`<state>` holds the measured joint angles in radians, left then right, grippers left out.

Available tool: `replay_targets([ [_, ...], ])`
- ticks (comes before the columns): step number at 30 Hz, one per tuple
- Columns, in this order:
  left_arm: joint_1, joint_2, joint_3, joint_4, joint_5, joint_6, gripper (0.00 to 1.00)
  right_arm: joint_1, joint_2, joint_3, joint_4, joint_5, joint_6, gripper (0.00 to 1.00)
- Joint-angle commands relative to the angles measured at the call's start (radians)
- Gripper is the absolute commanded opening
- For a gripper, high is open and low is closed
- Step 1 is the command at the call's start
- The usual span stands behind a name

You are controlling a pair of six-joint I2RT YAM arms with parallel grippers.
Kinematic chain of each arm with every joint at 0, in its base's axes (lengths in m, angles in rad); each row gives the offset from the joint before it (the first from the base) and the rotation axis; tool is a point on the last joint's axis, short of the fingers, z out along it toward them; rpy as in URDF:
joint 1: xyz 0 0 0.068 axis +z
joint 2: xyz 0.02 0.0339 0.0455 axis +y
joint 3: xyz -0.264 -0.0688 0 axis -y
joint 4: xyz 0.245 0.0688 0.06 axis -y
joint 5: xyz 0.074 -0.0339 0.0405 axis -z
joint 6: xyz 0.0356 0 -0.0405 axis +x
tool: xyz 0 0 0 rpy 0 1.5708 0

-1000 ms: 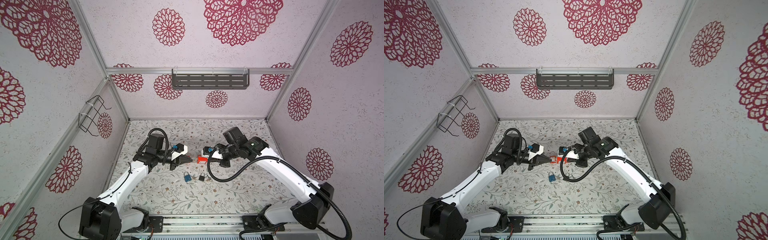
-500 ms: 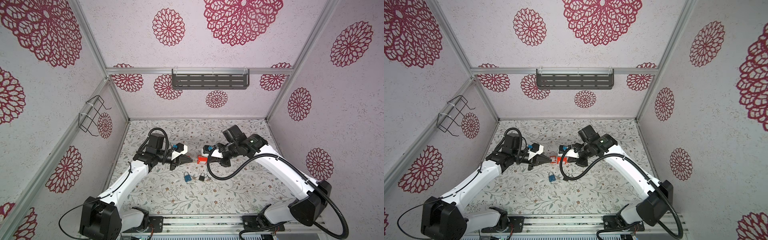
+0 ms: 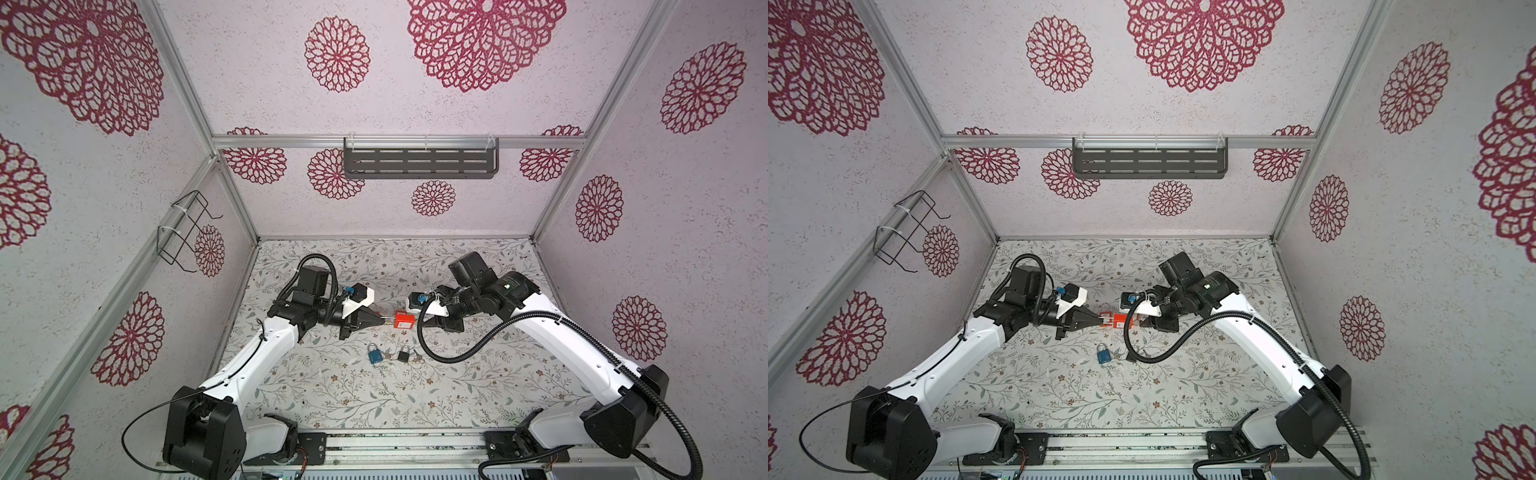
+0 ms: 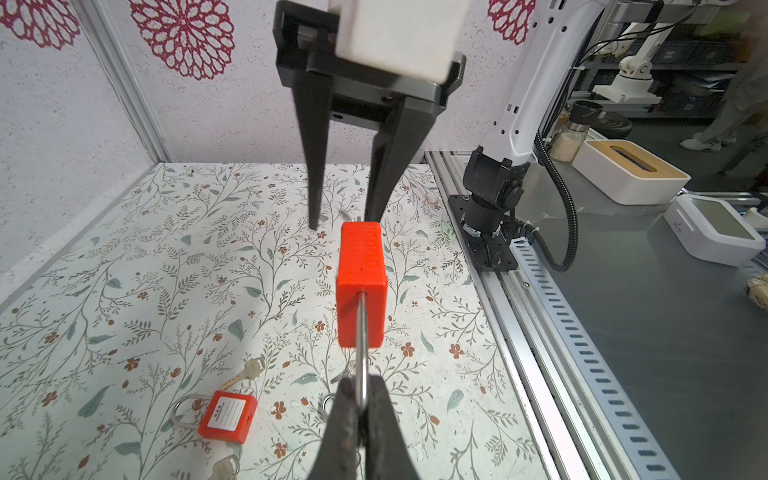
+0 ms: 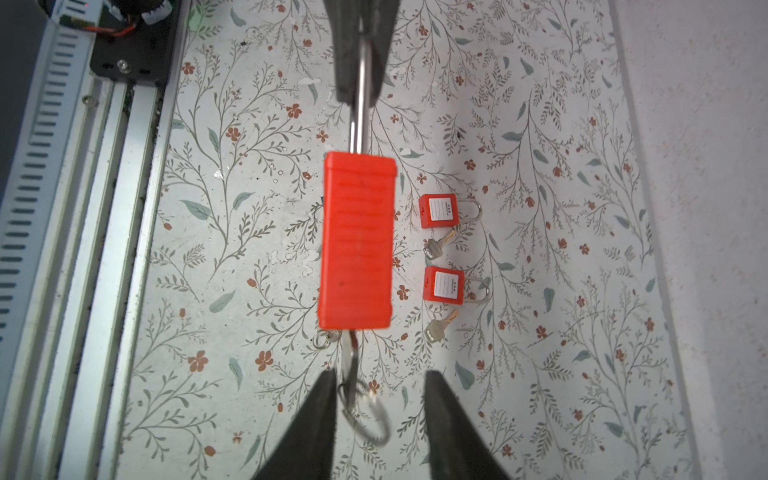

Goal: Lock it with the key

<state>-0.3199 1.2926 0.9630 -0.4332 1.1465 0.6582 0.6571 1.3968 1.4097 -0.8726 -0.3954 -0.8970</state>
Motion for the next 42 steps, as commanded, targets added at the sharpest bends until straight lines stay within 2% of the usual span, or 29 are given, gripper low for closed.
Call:
replay_targets([
  [1, 0.002, -0.007, 0.032, -0.006, 0.052, 0.011, 0.00, -0.006, -0.046, -0.001, 0.014, 0.005, 0.009, 0.49],
  [6, 0.002, -0.005, 0.034, -0.002, 0.057, 0.009, 0.00, -0.007, -0.055, -0.024, 0.022, -0.045, 0.045, 0.48],
  [18, -0.003, -0.007, 0.036, 0.016, 0.052, -0.003, 0.00, -0.007, -0.025, -0.014, 0.012, -0.139, 0.075, 0.28],
  [38, -0.004, -0.016, 0.029, 0.004, 0.041, 0.021, 0.00, -0.022, 0.035, 0.047, -0.118, -0.167, 0.017, 0.00],
  [42, -0.004, -0.021, 0.037, -0.055, 0.022, 0.077, 0.00, -0.055, 0.061, 0.087, -0.169, -0.210, 0.003, 0.00],
])
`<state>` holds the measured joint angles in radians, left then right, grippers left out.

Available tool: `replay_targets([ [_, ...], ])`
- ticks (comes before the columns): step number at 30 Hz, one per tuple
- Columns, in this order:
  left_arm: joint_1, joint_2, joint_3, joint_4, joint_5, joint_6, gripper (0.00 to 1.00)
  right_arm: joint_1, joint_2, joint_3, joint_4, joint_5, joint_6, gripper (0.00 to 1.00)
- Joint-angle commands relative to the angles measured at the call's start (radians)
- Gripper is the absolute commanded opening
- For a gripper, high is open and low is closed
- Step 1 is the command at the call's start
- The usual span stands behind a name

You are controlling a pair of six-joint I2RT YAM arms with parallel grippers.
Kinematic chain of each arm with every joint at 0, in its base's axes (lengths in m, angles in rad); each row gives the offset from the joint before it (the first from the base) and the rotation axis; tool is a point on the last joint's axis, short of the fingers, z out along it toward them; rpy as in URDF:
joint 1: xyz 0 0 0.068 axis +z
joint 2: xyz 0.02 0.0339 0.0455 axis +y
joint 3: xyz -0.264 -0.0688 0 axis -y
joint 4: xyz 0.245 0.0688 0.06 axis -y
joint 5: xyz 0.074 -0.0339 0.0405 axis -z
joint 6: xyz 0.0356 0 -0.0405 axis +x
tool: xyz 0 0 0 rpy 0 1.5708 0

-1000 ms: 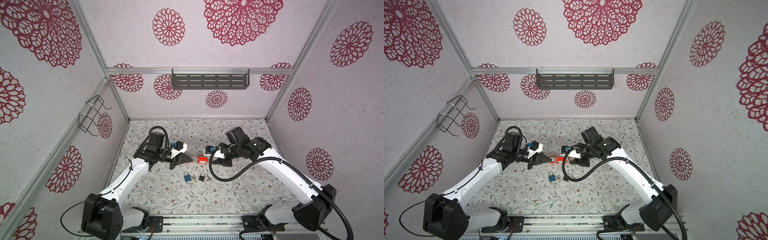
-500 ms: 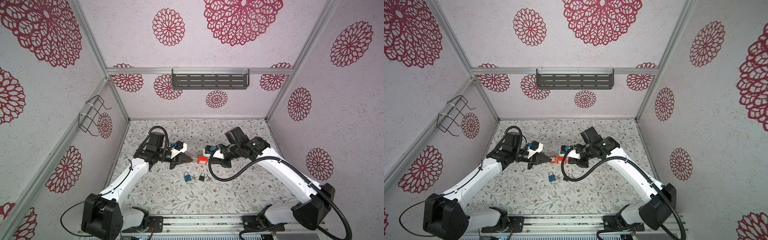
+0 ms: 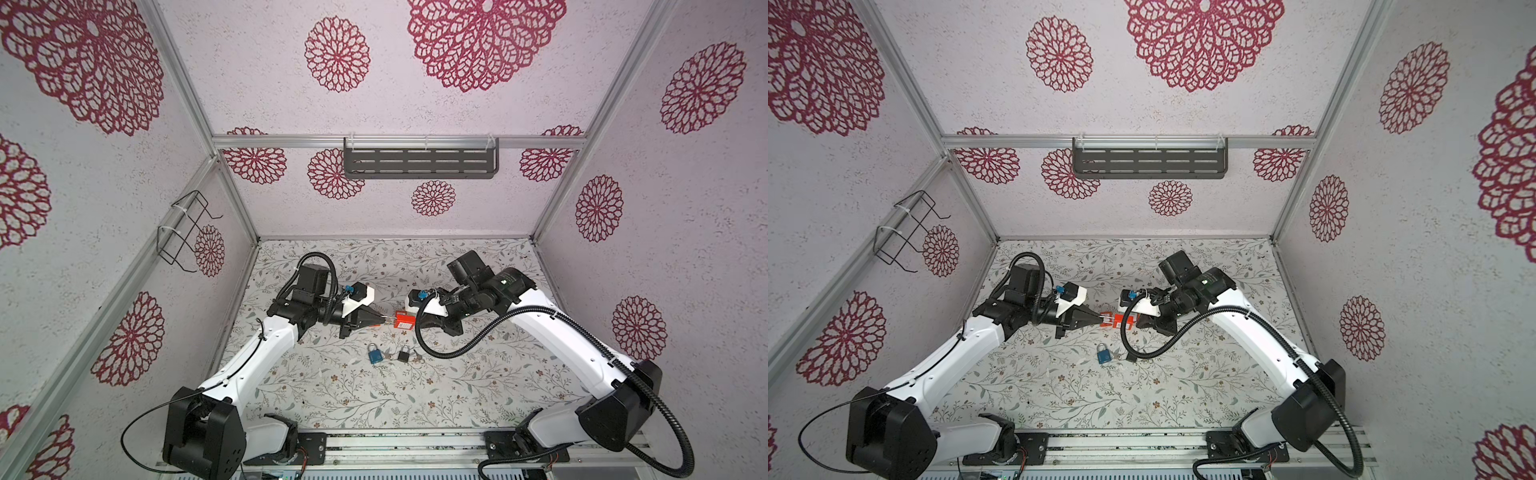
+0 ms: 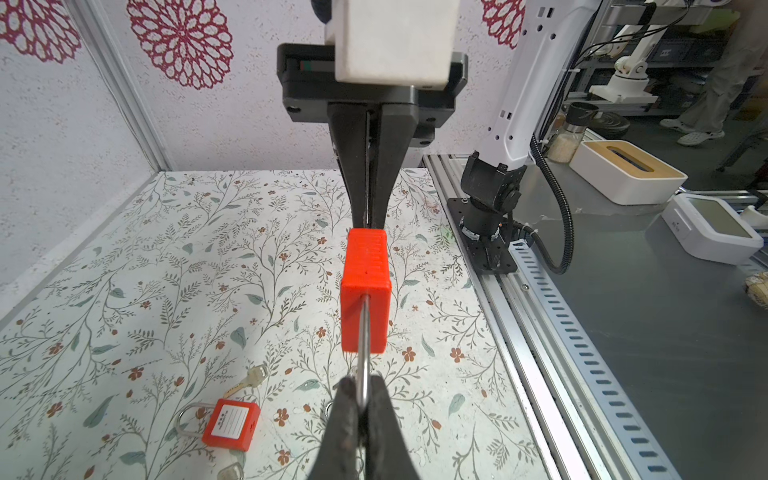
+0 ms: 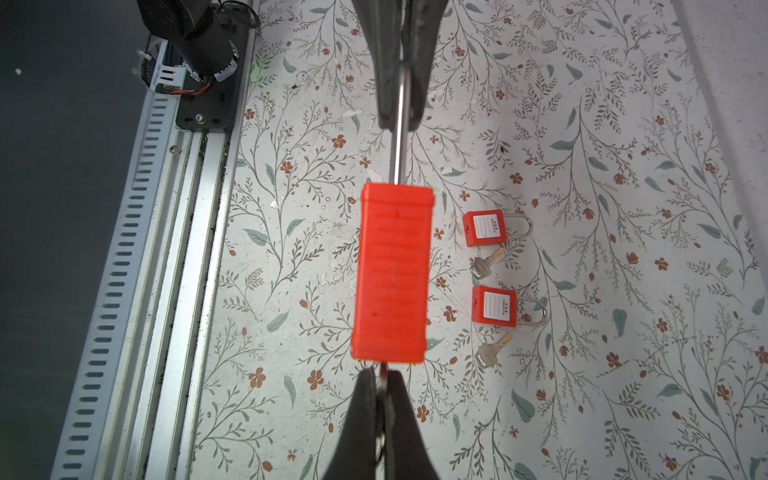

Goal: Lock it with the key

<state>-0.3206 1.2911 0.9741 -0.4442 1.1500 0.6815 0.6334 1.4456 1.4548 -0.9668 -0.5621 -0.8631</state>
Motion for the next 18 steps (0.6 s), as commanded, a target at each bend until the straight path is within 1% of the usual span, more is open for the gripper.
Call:
replay_targets([
  [1, -0.003, -0.022, 0.026, -0.056, 0.012, 0.068, 0.00, -0.038, 0.024, 0.056, -0.091, -0.058, -0.035, 0.00],
  [7, -0.004, -0.054, 0.008, -0.053, -0.029, 0.095, 0.00, -0.064, 0.116, 0.154, -0.229, -0.123, -0.068, 0.00],
  [11, -0.005, -0.057, 0.002, -0.035, -0.030, 0.081, 0.00, -0.064, 0.142, 0.167, -0.245, -0.121, -0.075, 0.00],
  [13, -0.003, -0.048, 0.003, -0.024, -0.017, 0.061, 0.00, -0.064, 0.135, 0.165, -0.231, -0.097, -0.085, 0.00],
  [15, 0.001, -0.031, 0.009, -0.022, -0.001, 0.043, 0.00, -0.063, 0.118, 0.150, -0.200, -0.043, -0.092, 0.00],
  [18, 0.008, 0.007, 0.035, -0.071, 0.031, 0.046, 0.00, -0.060, 0.062, 0.089, -0.110, 0.044, -0.099, 0.00],
])
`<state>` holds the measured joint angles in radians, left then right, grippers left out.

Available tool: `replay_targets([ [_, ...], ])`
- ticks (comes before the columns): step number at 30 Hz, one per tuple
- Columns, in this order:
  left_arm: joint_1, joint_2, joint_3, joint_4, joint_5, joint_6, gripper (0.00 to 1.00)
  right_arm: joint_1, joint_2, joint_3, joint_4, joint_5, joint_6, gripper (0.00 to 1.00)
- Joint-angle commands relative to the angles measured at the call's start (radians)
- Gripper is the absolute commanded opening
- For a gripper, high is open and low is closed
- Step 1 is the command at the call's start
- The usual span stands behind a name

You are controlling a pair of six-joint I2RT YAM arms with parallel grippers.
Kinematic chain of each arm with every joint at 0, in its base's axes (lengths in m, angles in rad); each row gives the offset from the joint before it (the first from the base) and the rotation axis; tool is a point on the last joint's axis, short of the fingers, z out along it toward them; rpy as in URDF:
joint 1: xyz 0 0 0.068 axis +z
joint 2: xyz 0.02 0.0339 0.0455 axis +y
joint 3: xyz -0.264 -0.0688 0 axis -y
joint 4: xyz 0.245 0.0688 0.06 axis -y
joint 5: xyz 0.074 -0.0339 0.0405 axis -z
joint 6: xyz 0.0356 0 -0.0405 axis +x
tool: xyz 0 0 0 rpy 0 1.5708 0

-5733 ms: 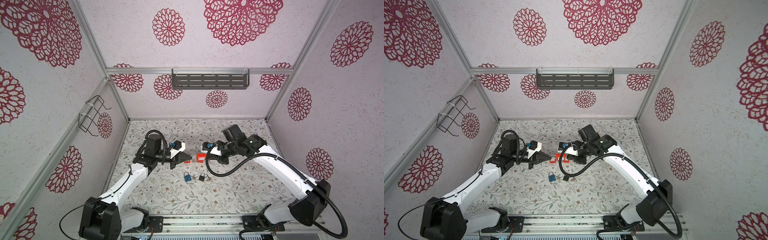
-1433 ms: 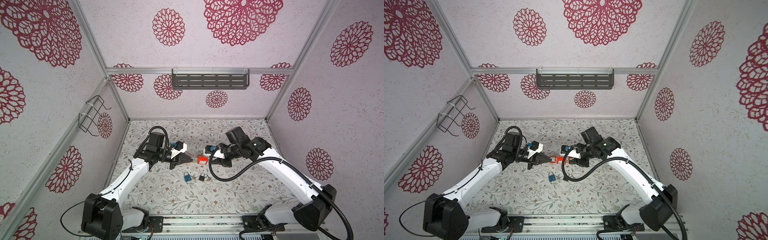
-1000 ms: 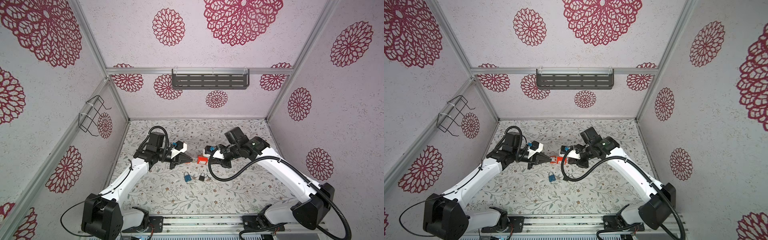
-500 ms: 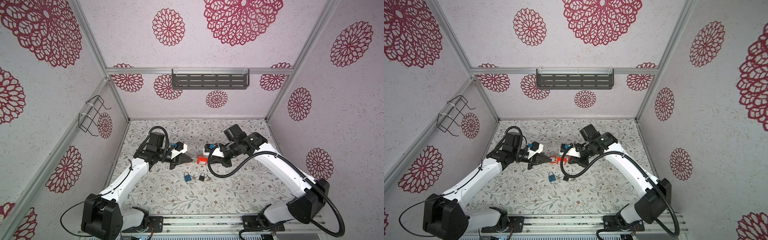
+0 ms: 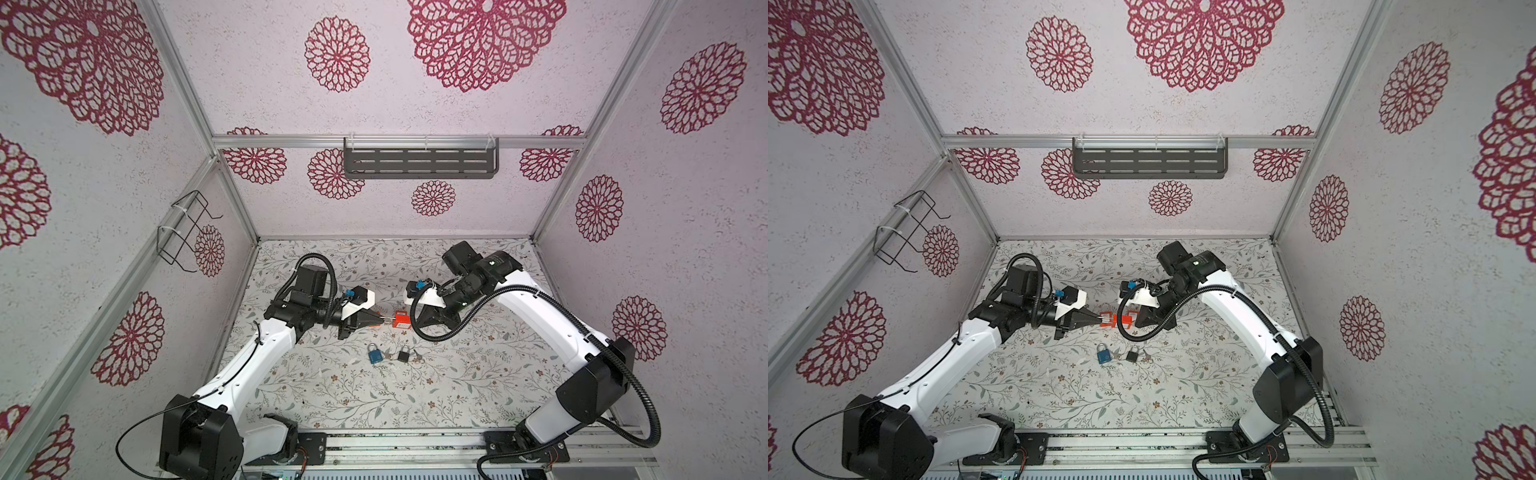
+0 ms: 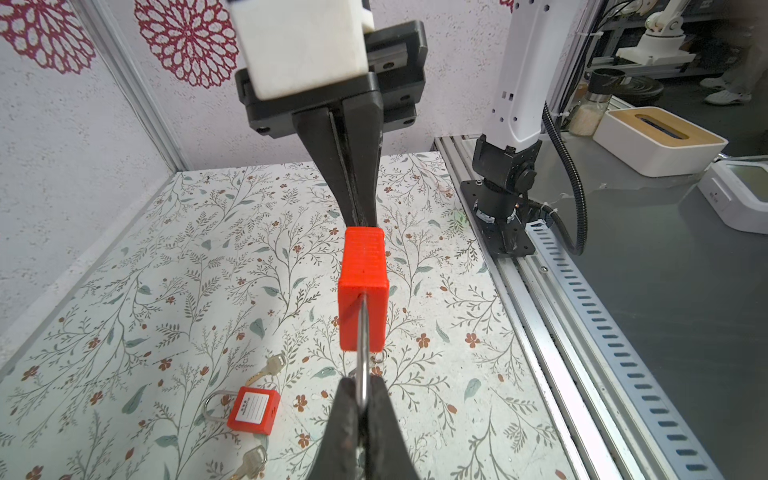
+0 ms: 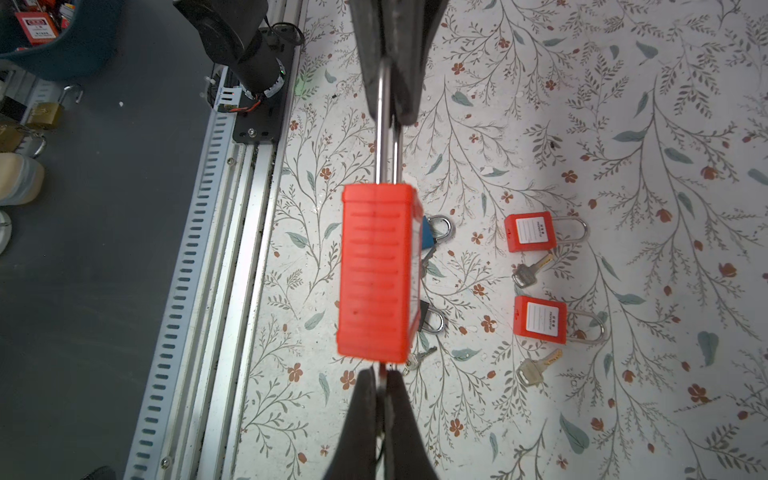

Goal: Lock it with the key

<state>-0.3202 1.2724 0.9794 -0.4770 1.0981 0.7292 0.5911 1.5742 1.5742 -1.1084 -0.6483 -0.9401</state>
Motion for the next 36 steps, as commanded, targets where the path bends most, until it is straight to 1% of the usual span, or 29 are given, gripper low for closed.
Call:
replay_targets([
  [1, 0.010, 0.039, 0.042, -0.065, 0.091, 0.006, 0.00, -0.016, -0.091, -0.057, 0.070, 0.154, -0.024, 0.00],
  [4, 0.016, 0.065, 0.069, -0.123, 0.102, 0.033, 0.00, -0.010, -0.148, -0.121, 0.155, 0.204, -0.035, 0.00],
  [9, 0.030, 0.074, 0.073, -0.126, 0.117, 0.029, 0.00, 0.001, -0.214, -0.202, 0.241, 0.279, -0.045, 0.00],
  [11, 0.032, 0.071, 0.072, -0.127, 0.115, 0.036, 0.00, 0.001, -0.217, -0.208, 0.227, 0.266, -0.045, 0.00],
  [15, 0.030, 0.042, 0.057, -0.118, 0.094, 0.064, 0.00, -0.001, -0.177, -0.177, 0.131, 0.203, -0.039, 0.00],
  [22, 0.026, -0.039, 0.004, -0.085, -0.005, 0.107, 0.00, -0.028, -0.074, -0.109, -0.026, 0.070, -0.008, 0.00],
  [25, 0.027, -0.063, -0.021, -0.053, -0.024, 0.095, 0.00, -0.031, -0.033, -0.083, -0.063, 0.066, -0.009, 0.00],
  [29, 0.029, -0.054, -0.024, -0.048, -0.017, 0.080, 0.00, -0.031, -0.051, -0.097, -0.004, 0.091, -0.002, 0.00],
  [32, 0.049, -0.027, 0.007, -0.105, -0.014, 0.096, 0.00, -0.031, -0.090, -0.153, 0.078, 0.161, 0.017, 0.00],
  [34, 0.076, 0.006, 0.049, -0.213, -0.009, 0.145, 0.00, -0.031, -0.122, -0.205, 0.155, 0.216, 0.055, 0.00],
  [36, 0.103, 0.053, 0.117, -0.386, -0.028, 0.245, 0.00, -0.031, -0.164, -0.274, 0.256, 0.249, 0.125, 0.00],
])
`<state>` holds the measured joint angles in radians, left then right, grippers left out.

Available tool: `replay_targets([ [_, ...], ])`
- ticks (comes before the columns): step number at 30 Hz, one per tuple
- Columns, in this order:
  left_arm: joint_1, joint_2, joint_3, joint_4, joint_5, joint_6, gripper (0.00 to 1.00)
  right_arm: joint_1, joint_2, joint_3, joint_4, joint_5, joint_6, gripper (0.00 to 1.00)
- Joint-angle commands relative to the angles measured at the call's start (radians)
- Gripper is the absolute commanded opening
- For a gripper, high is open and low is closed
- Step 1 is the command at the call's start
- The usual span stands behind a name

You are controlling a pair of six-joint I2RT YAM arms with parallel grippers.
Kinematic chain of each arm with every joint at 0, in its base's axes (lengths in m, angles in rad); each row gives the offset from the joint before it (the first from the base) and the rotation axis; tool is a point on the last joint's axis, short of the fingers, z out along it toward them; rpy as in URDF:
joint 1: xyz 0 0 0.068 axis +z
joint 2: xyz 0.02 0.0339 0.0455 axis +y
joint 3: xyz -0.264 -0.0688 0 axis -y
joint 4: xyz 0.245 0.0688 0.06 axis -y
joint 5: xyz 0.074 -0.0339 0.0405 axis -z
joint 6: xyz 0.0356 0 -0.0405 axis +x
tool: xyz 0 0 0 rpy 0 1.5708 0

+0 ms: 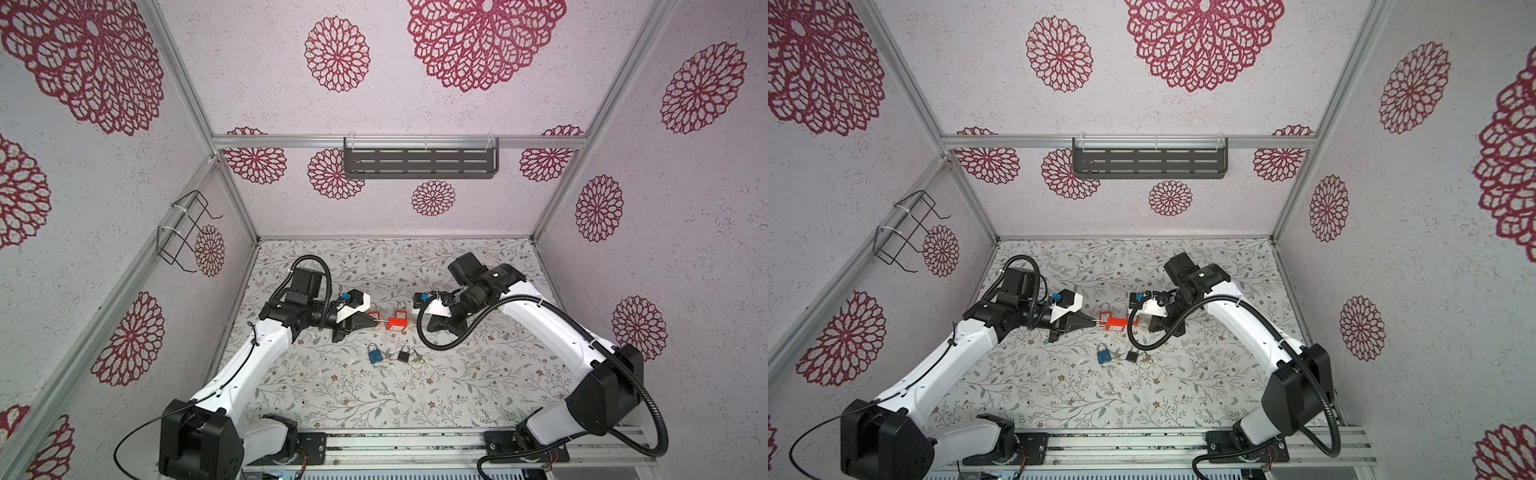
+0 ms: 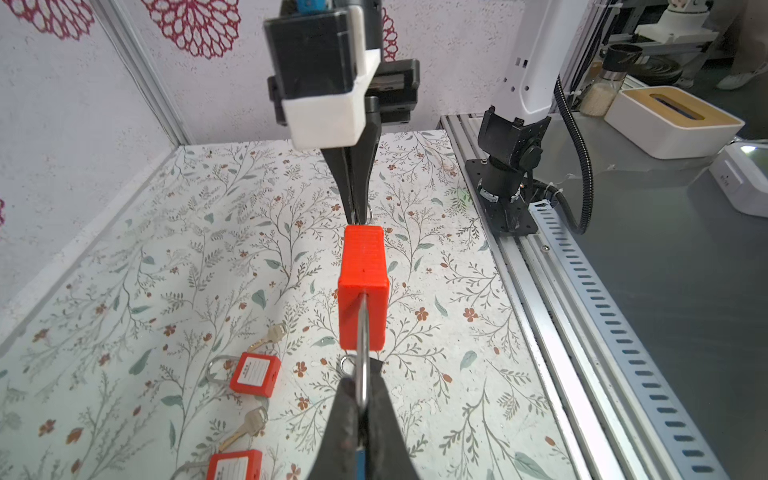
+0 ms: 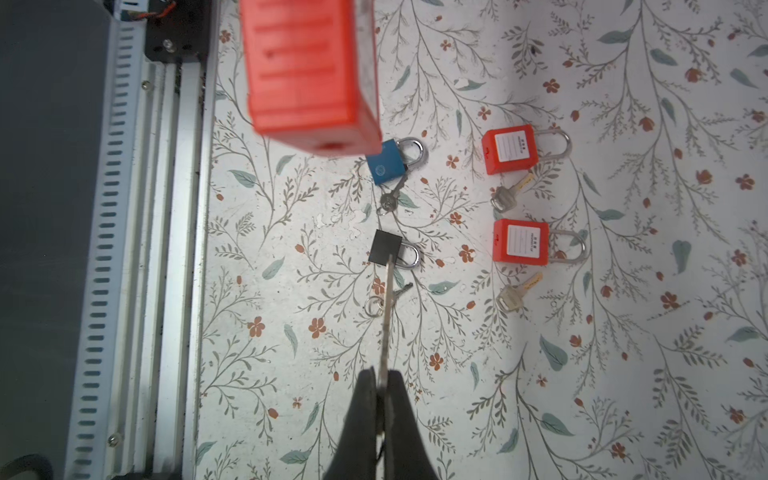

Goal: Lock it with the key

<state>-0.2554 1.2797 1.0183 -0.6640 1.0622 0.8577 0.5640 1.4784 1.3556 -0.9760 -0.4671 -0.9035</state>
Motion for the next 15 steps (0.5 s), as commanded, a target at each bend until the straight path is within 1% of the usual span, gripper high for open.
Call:
replay_targets([
  [1, 0.047, 0.066, 0.103, -0.258, -0.009, 0.143, 0.00, -0.004, -0.088, -0.090, 0.179, 0.083, 0.126, 0.00],
  [2, 0.052, 0.085, 0.130, -0.320, -0.041, 0.178, 0.00, -0.004, -0.110, -0.132, 0.240, 0.100, 0.186, 0.00],
  [6, 0.054, 0.149, 0.197, -0.468, -0.170, 0.218, 0.00, -0.001, -0.167, -0.260, 0.432, 0.098, 0.356, 0.00],
  [9, 0.054, 0.184, 0.228, -0.547, -0.260, 0.227, 0.00, 0.011, -0.179, -0.318, 0.535, 0.106, 0.457, 0.00],
  [13, 0.054, 0.200, 0.230, -0.598, -0.347, 0.210, 0.00, 0.062, -0.169, -0.360, 0.620, 0.124, 0.533, 0.00],
  [15, 0.053, 0.205, 0.220, -0.606, -0.384, 0.198, 0.00, 0.103, -0.153, -0.363, 0.648, 0.171, 0.562, 0.00],
])
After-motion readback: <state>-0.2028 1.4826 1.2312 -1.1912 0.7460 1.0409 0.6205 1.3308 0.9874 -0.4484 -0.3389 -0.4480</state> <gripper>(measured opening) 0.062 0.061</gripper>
